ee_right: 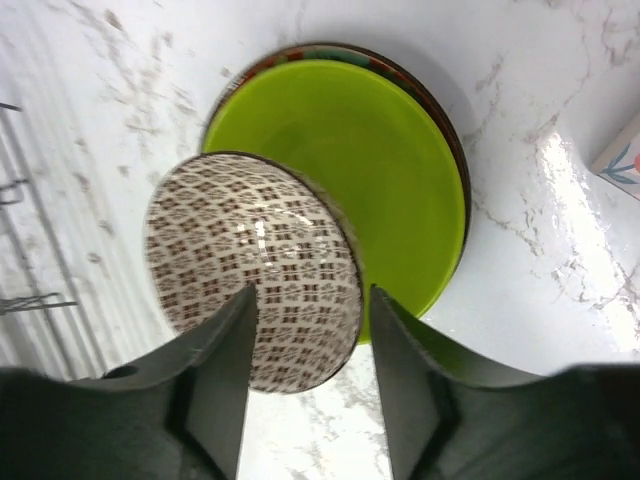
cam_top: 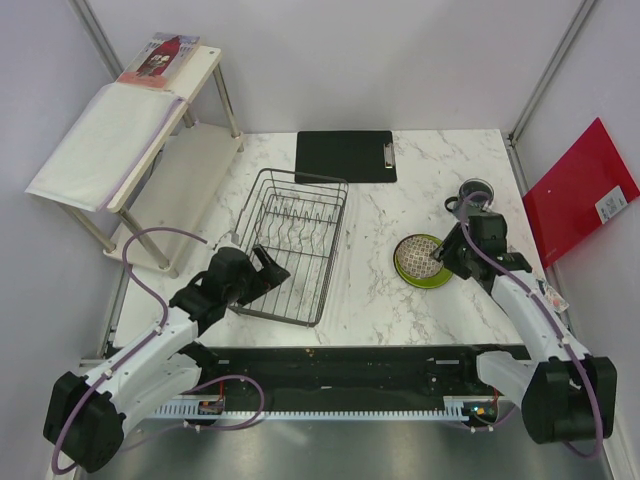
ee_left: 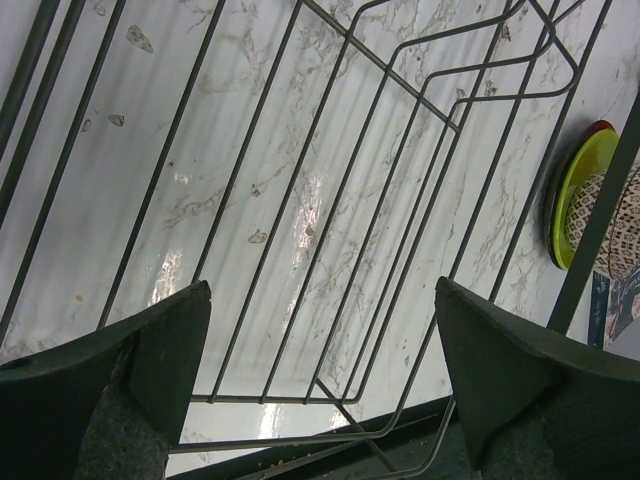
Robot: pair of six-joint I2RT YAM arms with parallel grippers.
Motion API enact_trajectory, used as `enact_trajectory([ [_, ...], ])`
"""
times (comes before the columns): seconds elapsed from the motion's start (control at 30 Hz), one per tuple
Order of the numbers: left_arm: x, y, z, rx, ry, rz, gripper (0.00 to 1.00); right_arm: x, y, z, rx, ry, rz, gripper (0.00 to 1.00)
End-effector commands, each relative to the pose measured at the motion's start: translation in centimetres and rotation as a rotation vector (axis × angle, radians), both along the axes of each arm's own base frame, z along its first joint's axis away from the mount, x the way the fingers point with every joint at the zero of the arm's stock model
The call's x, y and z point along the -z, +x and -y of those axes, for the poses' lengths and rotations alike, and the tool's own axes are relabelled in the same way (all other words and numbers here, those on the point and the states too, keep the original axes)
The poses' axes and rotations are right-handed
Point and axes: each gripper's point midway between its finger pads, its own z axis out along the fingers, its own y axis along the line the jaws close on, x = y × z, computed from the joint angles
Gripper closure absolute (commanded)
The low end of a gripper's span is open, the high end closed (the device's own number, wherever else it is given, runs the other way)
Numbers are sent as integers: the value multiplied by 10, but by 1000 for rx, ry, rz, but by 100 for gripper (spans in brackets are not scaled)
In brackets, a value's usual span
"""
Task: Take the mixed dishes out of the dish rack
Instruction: Place the bowl at the center of the board, then reset both arms
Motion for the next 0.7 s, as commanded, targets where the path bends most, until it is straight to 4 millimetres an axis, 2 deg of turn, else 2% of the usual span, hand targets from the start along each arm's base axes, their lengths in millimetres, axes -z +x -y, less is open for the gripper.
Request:
enact_trajectory([
  [0.0, -18, 9, 8, 42, -14, 62, 1, -78, 23, 1, 38, 15, 222, 41],
  [0.07, -24, 11, 11, 67, -10, 74, 1, -106, 26, -5, 34, 38, 312, 38],
  [0.13, -32, 13, 18, 108, -14, 84, 1, -132, 29, -21, -20, 63, 402, 36],
  [0.17, -29, 14, 19, 126, 2, 76, 1, -152, 31, -30, -57, 71, 484, 35],
  [0.2, -30, 15, 21, 138, 6, 77, 1, -161, 28, -50, -129, 85, 521, 34],
  [0.23, -33, 16, 23, 151, 5, 77, 1, -172, 29, -60, -163, 87, 573, 32],
  [0.27, -31, 16, 24, 159, 14, 70, 1, -174, 28, -70, -205, 62, 590, 29],
  [0.3, -31, 17, 24, 161, 21, 65, 1, -178, 21, -93, -279, 64, 604, 27],
  [0.37, -31, 17, 25, 167, 32, 62, 1, -174, 21, -107, -308, 6, 611, 25],
  [0.4, -31, 16, 27, 174, 39, 61, 1, -173, 10, -129, -387, -18, 621, 24],
  [0.43, -33, 18, 27, 171, 50, 68, 1, -169, 6, -137, -411, -53, 611, 24],
  [0.47, -34, 18, 28, 180, 60, 74, 0, -169, 14, -131, -350, -136, 614, 24],
  [0.5, -39, 17, 32, 195, 64, 84, 1, -168, 4, -147, -410, -181, 625, 24],
  [0.57, -43, 19, 32, 206, 96, 99, 1, -169, 6, -153, -393, -270, 636, 23],
  [0.6, -52, 22, 33, 207, 99, 120, 1, -171, 0, -165, -428, -290, 647, 23],
  [0.67, -54, 24, 32, 221, 140, 124, 0, -175, 0, -176, -450, -346, 661, 22],
])
